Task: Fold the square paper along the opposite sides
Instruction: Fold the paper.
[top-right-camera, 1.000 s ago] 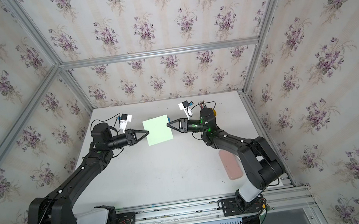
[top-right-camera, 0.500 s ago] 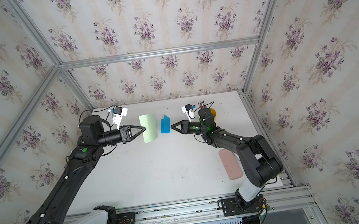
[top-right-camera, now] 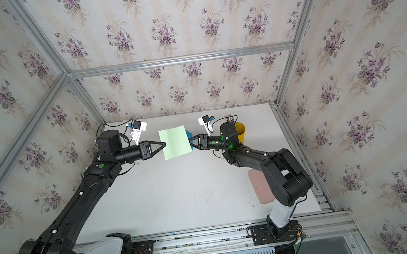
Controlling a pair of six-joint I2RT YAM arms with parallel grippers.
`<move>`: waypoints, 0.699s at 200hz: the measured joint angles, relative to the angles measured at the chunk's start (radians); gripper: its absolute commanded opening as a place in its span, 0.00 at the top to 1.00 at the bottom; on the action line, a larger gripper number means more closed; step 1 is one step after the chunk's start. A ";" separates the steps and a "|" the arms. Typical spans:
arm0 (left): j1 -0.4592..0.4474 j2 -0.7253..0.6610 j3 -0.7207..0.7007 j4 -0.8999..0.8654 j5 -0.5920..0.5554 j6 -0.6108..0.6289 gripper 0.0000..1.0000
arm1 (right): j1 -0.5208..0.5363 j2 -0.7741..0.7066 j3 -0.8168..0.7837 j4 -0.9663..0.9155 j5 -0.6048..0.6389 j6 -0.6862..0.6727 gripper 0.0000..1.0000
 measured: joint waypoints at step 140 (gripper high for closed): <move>0.012 0.014 -0.032 -0.049 -0.021 0.043 1.00 | 0.117 -0.055 0.006 0.084 -0.015 0.031 0.42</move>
